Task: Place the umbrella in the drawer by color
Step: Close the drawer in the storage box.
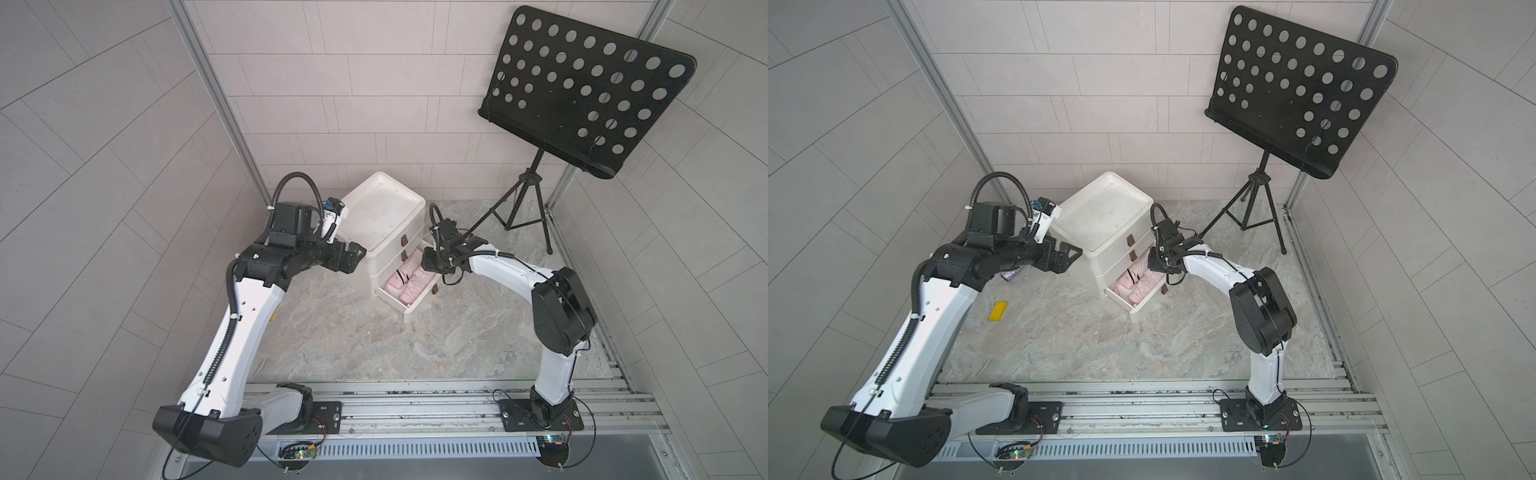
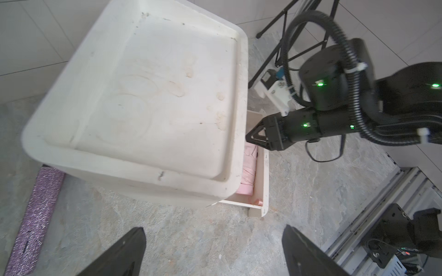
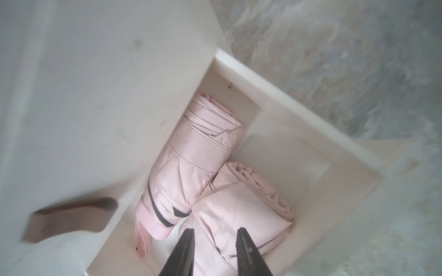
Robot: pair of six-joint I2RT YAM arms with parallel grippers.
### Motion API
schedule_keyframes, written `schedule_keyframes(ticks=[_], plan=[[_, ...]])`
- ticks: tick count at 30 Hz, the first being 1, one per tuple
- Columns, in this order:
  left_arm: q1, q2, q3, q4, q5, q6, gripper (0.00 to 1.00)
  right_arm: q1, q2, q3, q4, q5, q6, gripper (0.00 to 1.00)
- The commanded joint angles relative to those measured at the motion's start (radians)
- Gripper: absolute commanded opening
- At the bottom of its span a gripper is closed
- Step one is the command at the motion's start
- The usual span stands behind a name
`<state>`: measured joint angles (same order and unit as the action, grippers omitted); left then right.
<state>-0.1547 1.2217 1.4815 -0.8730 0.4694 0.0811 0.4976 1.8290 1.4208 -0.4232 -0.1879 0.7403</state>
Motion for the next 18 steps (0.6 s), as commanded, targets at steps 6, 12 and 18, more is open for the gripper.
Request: schedule_keyframes(ticks=[6,12,18], plan=[[0.13,0.182,0.28,-0.085,0.081,0.04,0.99,-0.051,-0.212,-0.096,0.078,-0.041,0.007,0.58],[0.137,0.386,0.459,-0.13,0.112,0.136,1.0,-0.097,-0.326,-0.215,0.091,-0.048,-0.008,0.68],[0.137,0.62,0.668,-0.187,0.108,0.201,1.0,-0.107,-0.427,-0.341,0.123,-0.072,-0.023,0.73]])
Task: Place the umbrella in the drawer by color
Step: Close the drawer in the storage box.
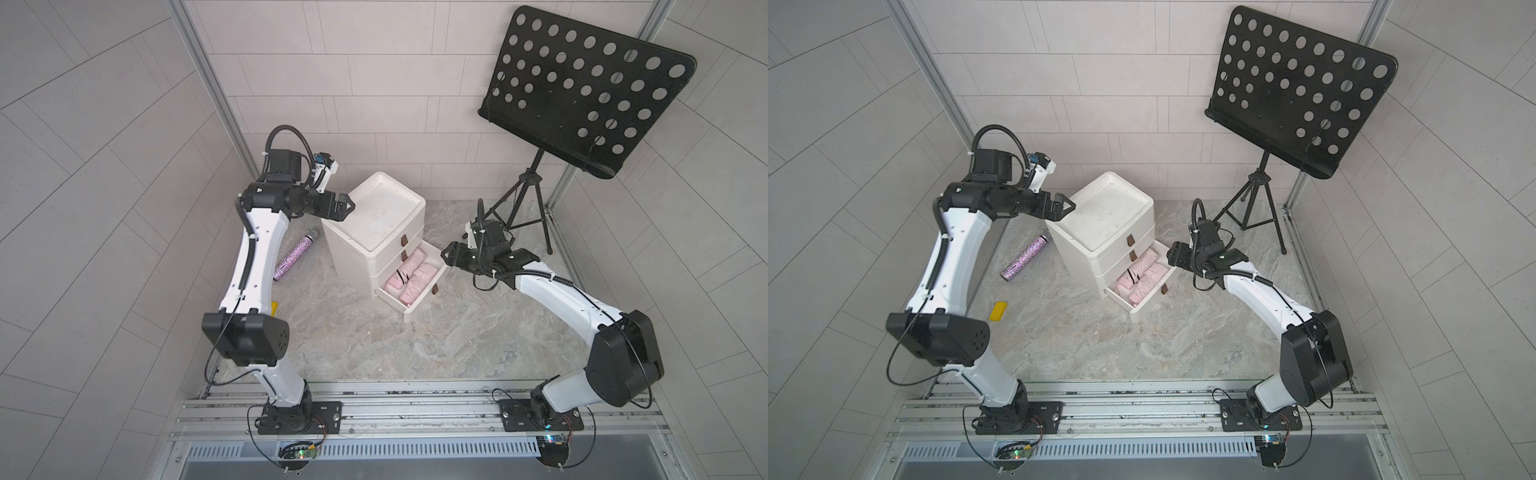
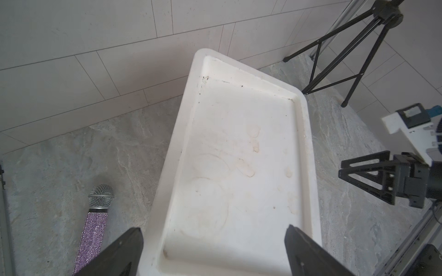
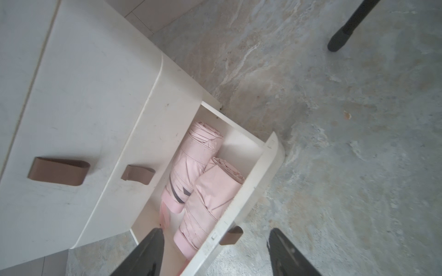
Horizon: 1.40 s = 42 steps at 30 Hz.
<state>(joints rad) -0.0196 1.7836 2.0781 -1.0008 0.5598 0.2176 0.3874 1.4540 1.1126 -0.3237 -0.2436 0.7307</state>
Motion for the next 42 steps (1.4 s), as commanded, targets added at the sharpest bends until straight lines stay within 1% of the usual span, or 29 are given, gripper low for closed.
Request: schedule_keyframes(ticks=[1,3,6,9,16,21,24,30,36,38,40,42], plan=[[0.003,0.093,0.109,-0.071,0.028,0.072,1.0,0.001,-0.069,-0.065,0.047,-0.029,-0.01,0.73],[0.002,0.159,0.173,-0.084,0.025,0.08,1.0,0.001,-0.101,-0.131,0.097,-0.038,0.008,0.73],[0.001,0.24,0.27,-0.109,0.02,0.089,1.0,-0.007,-0.144,-0.237,0.18,-0.041,0.039,0.69],[-0.007,0.288,0.325,-0.124,0.031,0.107,1.0,-0.011,-0.168,-0.329,0.251,-0.023,0.079,0.66],[-0.068,0.329,0.335,-0.128,-0.018,0.174,1.0,-0.012,-0.121,-0.428,0.355,-0.031,0.104,0.53],[-0.091,0.37,0.366,-0.128,-0.047,0.177,0.99,-0.013,-0.092,-0.455,0.402,-0.032,0.112,0.48],[-0.094,0.392,0.386,-0.128,-0.054,0.172,0.93,-0.012,-0.069,-0.466,0.436,-0.037,0.113,0.46],[-0.094,0.419,0.401,-0.128,-0.05,0.174,0.67,-0.012,0.003,-0.48,0.52,-0.047,0.128,0.42],[-0.093,0.437,0.403,-0.13,-0.049,0.178,0.52,-0.012,0.105,-0.483,0.629,-0.074,0.162,0.38],[-0.093,0.44,0.404,-0.13,-0.051,0.18,0.46,-0.013,0.134,-0.512,0.679,-0.095,0.18,0.38],[-0.093,0.444,0.403,-0.13,-0.052,0.182,0.42,-0.013,0.155,-0.52,0.735,-0.113,0.202,0.37],[-0.093,0.446,0.402,-0.131,-0.051,0.182,0.41,-0.012,0.169,-0.527,0.78,-0.123,0.222,0.36]])
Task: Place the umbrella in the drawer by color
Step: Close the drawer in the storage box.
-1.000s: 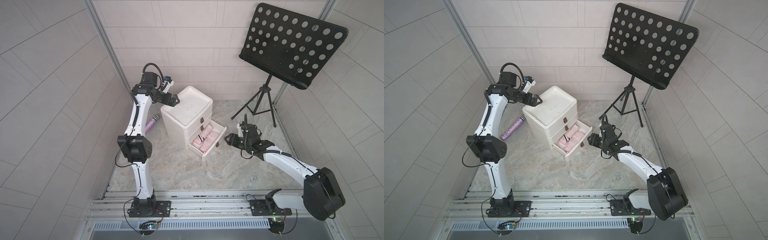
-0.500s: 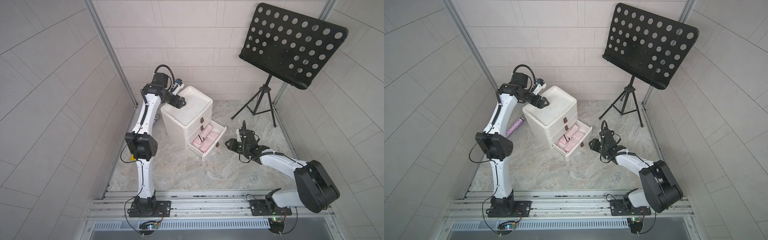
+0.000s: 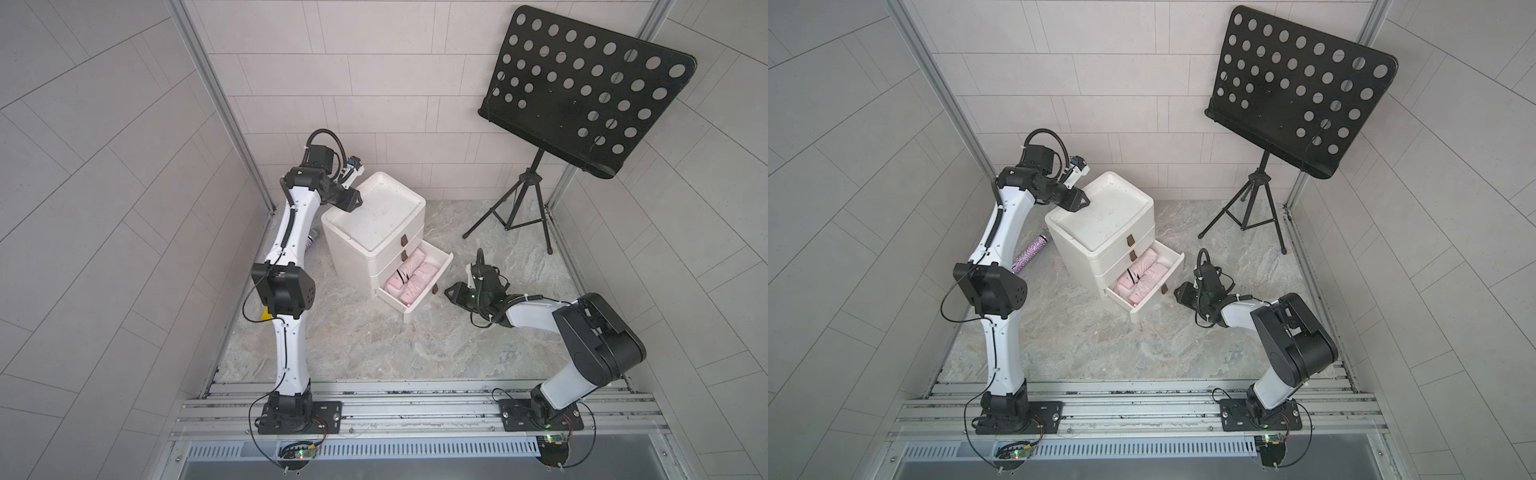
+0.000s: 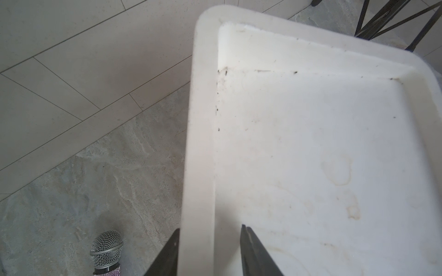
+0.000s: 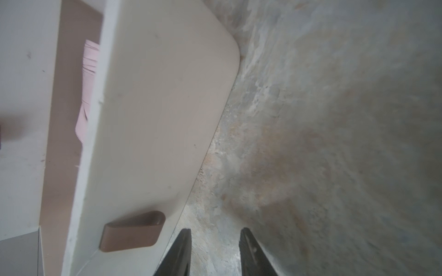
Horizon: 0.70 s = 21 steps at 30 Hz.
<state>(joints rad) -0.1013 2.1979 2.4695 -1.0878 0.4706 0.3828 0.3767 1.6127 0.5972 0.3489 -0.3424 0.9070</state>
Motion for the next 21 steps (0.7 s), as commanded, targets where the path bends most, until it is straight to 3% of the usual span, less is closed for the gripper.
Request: schedule_keyframes(ticks=[1,14,21], plan=[[-0.012,0.033,0.011,-0.045,0.039,0.017,0.4,-0.002,0.013,-0.017,0.129,-0.027,0.053,0.36],[-0.011,0.037,-0.006,-0.05,0.062,0.024,0.27,0.006,0.118,0.021,0.29,-0.071,0.134,0.3],[-0.012,0.038,-0.018,-0.052,0.07,0.024,0.22,0.041,0.213,0.162,0.328,-0.082,0.173,0.28]])
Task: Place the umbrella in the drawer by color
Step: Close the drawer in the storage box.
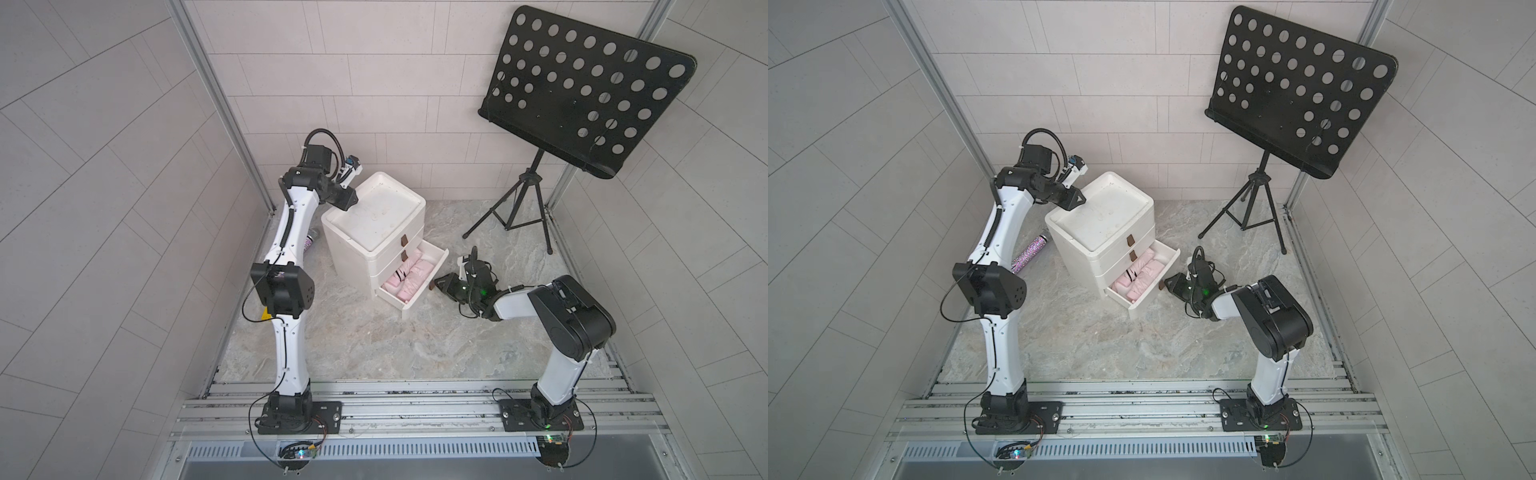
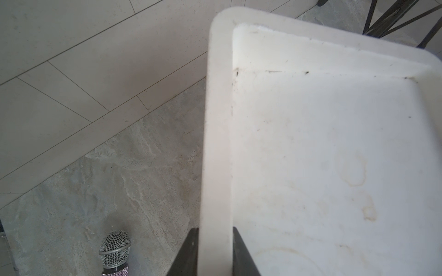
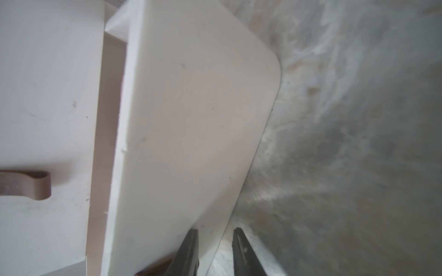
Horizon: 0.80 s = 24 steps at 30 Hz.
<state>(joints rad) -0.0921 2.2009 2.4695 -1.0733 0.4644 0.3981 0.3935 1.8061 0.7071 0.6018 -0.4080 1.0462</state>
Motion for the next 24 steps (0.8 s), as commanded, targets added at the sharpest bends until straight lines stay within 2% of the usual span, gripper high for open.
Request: schedule_keyframes(ticks=[1,24], plan=[[-0.023,0.034,-0.02,-0.066,0.077,0.008,0.22,0.029,0.027,0.063,0.076,-0.015,0.037,0.28],[-0.024,0.028,-0.056,-0.062,0.101,0.005,0.2,0.118,0.266,0.354,0.108,-0.034,0.126,0.27]])
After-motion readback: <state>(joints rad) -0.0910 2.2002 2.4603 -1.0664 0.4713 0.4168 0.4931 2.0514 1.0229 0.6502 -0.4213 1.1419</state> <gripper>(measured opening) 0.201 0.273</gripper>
